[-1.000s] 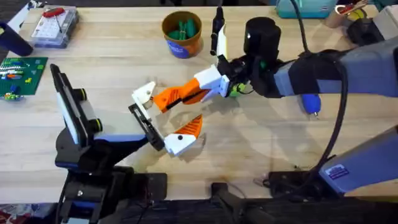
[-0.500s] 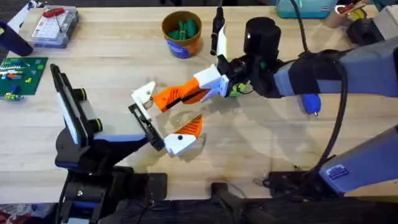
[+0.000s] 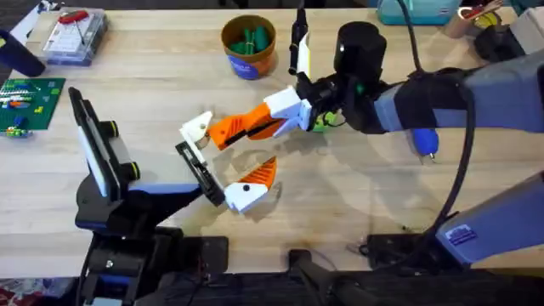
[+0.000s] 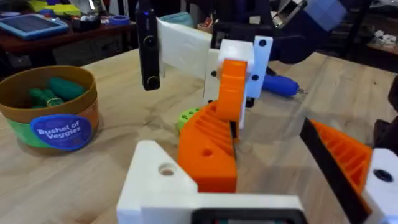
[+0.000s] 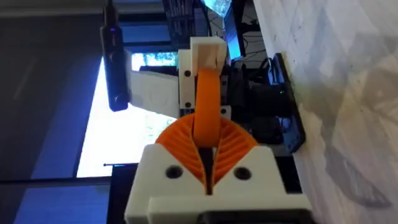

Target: Pick up the gripper from the table and insert it into the empty holder that is missing its gripper. Then pick up a screw, insert it into the mounting hole, and use the screwdriver to tighten it. Finally, clean up the table by picking up the vegetable and placing it into the bucket.

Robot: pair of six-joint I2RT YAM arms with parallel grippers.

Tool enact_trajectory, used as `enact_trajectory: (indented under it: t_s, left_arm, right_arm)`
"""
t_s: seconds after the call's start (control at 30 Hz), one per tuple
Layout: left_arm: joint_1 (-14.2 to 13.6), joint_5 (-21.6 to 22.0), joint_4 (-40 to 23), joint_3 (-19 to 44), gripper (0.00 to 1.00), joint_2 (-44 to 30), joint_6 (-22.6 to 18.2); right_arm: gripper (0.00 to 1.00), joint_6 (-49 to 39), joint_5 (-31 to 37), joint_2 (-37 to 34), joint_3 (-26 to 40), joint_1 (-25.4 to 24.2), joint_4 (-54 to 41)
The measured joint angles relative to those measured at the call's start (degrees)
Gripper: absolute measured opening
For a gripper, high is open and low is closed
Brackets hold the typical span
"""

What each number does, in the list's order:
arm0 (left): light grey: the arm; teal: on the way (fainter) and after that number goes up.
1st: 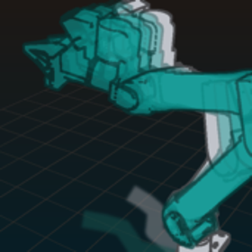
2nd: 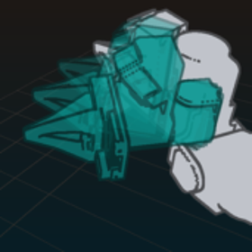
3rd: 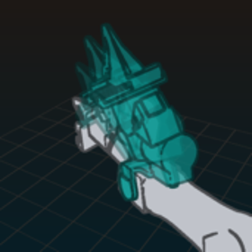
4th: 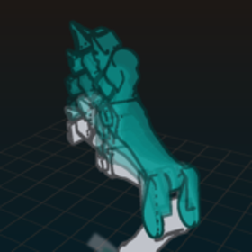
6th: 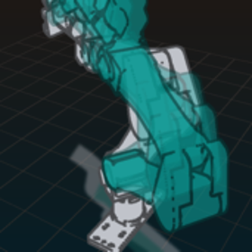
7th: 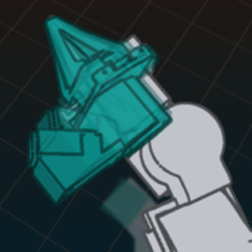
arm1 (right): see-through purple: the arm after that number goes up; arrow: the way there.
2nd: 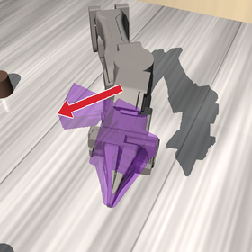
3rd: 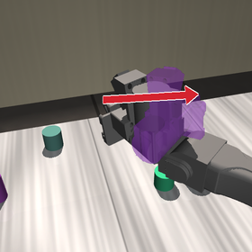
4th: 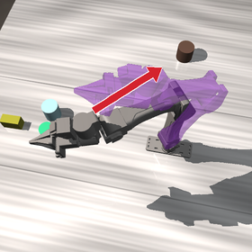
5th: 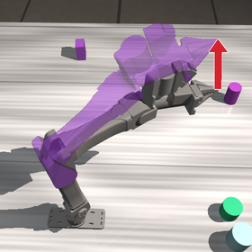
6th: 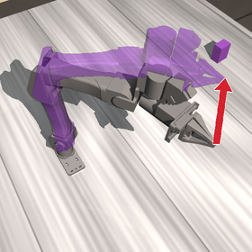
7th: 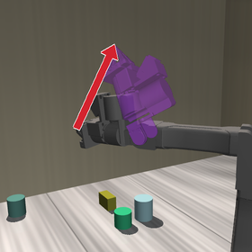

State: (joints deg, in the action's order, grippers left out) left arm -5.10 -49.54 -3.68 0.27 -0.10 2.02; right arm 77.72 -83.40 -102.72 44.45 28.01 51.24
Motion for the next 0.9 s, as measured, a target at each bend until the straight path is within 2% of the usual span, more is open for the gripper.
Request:
enact_trajectory:
  t_s: [0.9]
  left_arm:
    - [0.00,0.02,0.05,0.00,0.987,0.00,-0.01]
  right_arm:
    - [0.021,2.28,2.10,0.00,-0.07,0.32,3.21]
